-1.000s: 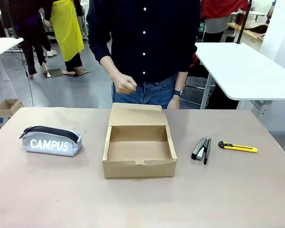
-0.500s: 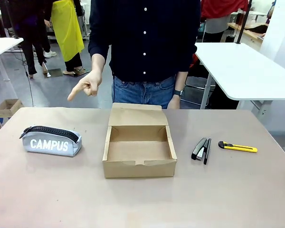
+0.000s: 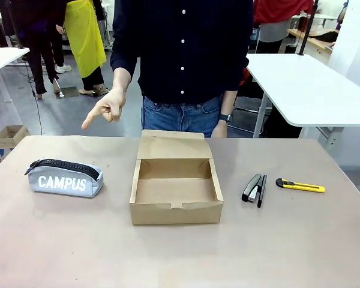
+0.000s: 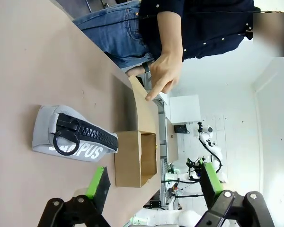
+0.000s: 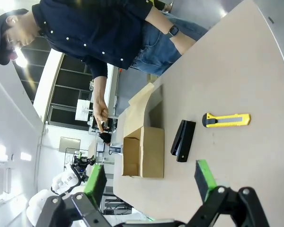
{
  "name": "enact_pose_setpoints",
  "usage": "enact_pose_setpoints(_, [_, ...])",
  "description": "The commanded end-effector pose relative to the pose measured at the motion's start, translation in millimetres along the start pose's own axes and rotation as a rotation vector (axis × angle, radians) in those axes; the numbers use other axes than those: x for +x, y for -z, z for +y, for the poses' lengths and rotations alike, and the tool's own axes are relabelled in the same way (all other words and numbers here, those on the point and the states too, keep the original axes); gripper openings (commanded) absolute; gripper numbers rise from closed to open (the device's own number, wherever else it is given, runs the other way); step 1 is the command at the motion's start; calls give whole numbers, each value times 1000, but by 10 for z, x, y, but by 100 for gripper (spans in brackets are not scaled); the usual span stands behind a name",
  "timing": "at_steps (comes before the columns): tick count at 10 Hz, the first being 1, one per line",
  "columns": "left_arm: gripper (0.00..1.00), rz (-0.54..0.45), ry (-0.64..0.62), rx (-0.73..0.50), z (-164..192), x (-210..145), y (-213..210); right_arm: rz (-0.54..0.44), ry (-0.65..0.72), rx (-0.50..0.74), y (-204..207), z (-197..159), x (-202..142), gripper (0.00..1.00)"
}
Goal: Pack the item into the box.
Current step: Pick up the item indicated by the person and place it inside the Mailer Box.
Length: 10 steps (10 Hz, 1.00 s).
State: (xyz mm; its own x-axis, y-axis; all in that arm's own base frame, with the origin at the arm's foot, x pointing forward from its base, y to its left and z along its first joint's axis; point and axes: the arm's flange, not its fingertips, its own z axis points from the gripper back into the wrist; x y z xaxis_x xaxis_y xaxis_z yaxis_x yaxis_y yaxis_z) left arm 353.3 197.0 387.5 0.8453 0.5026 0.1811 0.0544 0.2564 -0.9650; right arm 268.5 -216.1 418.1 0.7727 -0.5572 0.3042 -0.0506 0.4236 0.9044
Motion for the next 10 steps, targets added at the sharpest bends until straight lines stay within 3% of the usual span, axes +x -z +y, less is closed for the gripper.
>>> enact_pose_setpoints(1, [100,78,110,58,-90,3,77,-13,-31,22,3,-13,41,100])
enact_pose_setpoints(2, [100,145,285,193,-211,66,304,-13,-31,22,3,-13,41,100])
enact_pose_setpoints(3, [100,345,510,233,-368,80,649,-13,-31,22,3,-13,41,100])
enact_pose_setpoints(4, [100,478,727,352,-498,111,993,-13,-31,22,3,-13,41,100])
enact_pose_setpoints(5, [100,661,1110,403,-606,151,1296,-13,-31,22,3,-13,41,100])
enact_pose_setpoints(6, [100,734,1248,421,-675,161,1504,-13,-31,22,3,-13,41,100])
enact_pose_setpoints(8, [100,822,1481,587,-803,-43,1763,-13,-31,22,3,-13,41,100])
enact_pose_setpoints(10, [100,828,1720,793,-889,-293,1876,-13,-31,22,3,-13,41,100])
